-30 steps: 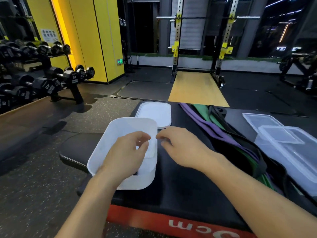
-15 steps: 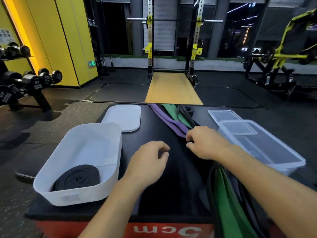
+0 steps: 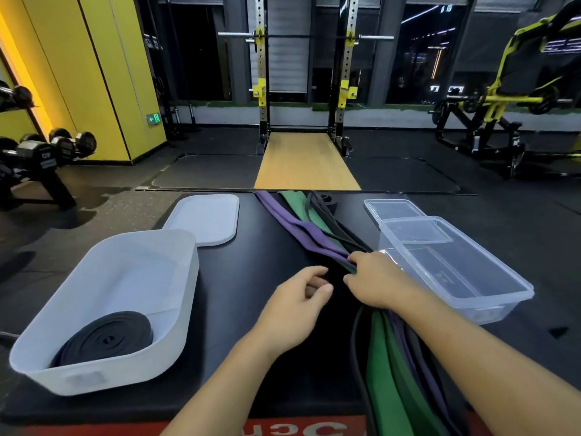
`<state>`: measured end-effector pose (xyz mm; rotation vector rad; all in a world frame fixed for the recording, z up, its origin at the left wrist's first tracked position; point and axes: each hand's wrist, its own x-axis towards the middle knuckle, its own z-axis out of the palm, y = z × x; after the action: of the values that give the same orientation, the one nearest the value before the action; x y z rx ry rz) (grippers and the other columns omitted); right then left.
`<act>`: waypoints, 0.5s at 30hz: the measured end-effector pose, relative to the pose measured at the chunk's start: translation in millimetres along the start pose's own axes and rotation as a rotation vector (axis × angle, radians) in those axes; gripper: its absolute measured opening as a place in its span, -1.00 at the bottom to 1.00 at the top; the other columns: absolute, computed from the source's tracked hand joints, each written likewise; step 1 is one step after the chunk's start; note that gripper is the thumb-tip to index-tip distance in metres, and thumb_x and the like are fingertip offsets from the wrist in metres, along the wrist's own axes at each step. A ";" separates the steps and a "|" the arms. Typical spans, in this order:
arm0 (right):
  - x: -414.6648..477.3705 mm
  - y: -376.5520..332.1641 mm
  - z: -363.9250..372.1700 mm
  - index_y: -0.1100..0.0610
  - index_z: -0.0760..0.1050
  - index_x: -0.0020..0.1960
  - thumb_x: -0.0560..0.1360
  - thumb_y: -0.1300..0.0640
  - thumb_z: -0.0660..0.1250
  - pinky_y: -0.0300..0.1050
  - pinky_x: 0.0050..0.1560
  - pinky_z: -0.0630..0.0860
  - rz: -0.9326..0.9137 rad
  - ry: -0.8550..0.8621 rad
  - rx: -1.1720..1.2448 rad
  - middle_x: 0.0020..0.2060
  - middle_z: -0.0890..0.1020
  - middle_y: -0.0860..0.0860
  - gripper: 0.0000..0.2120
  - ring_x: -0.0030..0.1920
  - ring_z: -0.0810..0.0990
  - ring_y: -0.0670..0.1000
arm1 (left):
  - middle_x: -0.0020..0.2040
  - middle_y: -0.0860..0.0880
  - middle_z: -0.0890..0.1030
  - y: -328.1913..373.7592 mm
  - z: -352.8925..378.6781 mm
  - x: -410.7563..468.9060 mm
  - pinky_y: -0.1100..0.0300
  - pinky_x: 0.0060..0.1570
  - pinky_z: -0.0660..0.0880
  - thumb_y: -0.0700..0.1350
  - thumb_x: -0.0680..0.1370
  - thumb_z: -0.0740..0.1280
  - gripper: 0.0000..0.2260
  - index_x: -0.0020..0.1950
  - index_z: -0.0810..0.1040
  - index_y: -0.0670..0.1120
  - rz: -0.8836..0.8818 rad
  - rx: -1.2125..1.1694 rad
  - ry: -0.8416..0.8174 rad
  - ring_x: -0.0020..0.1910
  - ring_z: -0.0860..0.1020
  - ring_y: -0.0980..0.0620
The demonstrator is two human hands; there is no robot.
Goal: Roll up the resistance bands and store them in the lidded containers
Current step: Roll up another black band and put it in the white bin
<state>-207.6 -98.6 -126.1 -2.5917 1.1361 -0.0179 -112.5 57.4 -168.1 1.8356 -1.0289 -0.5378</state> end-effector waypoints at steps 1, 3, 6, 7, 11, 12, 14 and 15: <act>-0.4 1.7 1.0 0.03 0.50 0.35 0.57 0.06 0.23 0.06 0.19 0.54 -0.010 0.040 0.060 0.26 0.54 0.12 -0.64 0.21 0.54 0.19 | 0.29 0.24 0.57 4.0 7.5 2.8 0.31 0.25 0.47 0.03 0.69 0.30 -0.65 0.49 0.44 0.18 0.015 -0.035 -0.032 0.18 0.56 0.31; -1.8 5.3 2.8 0.00 0.57 0.28 0.57 0.16 0.20 0.00 0.15 0.54 -0.042 0.132 0.208 0.22 0.62 0.04 -0.66 0.16 0.58 0.12 | 0.40 0.19 0.51 10.1 20.8 7.9 0.20 0.37 0.46 -0.02 0.69 0.31 -0.61 0.52 0.41 0.15 0.044 -0.097 -0.059 0.22 0.57 0.28; -7.2 6.4 5.0 -0.04 0.63 0.19 0.56 0.30 0.17 -0.17 0.18 0.46 -0.118 0.239 0.464 0.18 0.64 -0.10 -0.60 0.22 0.57 -0.03 | 0.44 0.12 0.47 20.2 34.2 11.4 0.25 0.29 0.53 -0.09 0.67 0.34 -0.63 0.46 0.44 0.16 0.042 -0.222 -0.073 0.15 0.62 0.24; -8.4 5.9 6.5 -0.07 0.65 0.12 0.54 0.35 0.17 -0.26 0.19 0.44 -0.155 0.254 0.564 0.19 0.63 -0.13 -0.58 0.24 0.56 -0.08 | 0.43 0.08 0.47 22.3 37.4 12.3 0.21 0.25 0.57 -0.13 0.66 0.36 -0.65 0.42 0.47 0.15 0.024 -0.305 -0.077 0.15 0.64 0.20; -13.1 5.0 11.6 -0.12 0.69 -0.02 0.49 0.41 0.19 -0.12 0.43 0.42 -0.288 0.167 0.984 0.27 0.60 -0.18 -0.51 0.32 0.54 -0.19 | 0.33 -0.02 0.59 29.1 35.5 14.7 0.11 0.08 0.66 -0.29 0.64 0.23 -0.67 0.33 0.57 0.00 -0.108 -0.669 0.044 0.13 0.71 -0.02; -15.6 3.1 11.2 -0.08 0.70 0.03 0.47 0.35 0.20 -0.11 0.43 0.42 -0.319 0.129 1.042 0.27 0.62 -0.17 -0.57 0.32 0.54 -0.20 | 0.29 -0.05 0.63 29.7 31.3 16.2 0.10 0.03 0.66 -0.27 0.66 0.20 -0.71 0.28 0.60 -0.05 -0.155 -0.742 0.098 0.09 0.72 -0.08; -17.9 -1.0 9.7 0.05 0.68 0.15 0.44 0.22 0.18 -0.16 0.40 0.44 -0.362 0.048 1.134 0.21 0.68 -0.07 -0.59 0.30 0.58 -0.15 | 0.18 -0.05 0.69 28.4 22.5 20.4 0.07 0.00 0.66 -0.11 0.70 0.25 -0.80 0.22 0.63 -0.11 -0.209 -0.846 0.152 0.04 0.72 -0.11; -18.1 -3.3 8.8 0.10 0.65 0.19 0.45 0.21 0.18 -0.16 0.38 0.46 -0.369 0.008 1.188 0.19 0.69 0.00 -0.61 0.29 0.60 -0.10 | 0.16 -0.04 0.71 26.7 18.9 22.0 0.07 0.01 0.66 -0.02 0.69 0.29 -0.78 0.23 0.60 -0.11 -0.213 -0.849 0.149 0.05 0.72 -0.10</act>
<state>-216.6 -81.1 -131.5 -1.6449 0.3743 -0.5873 -125.3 23.7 -152.0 1.1931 -0.3909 -0.7995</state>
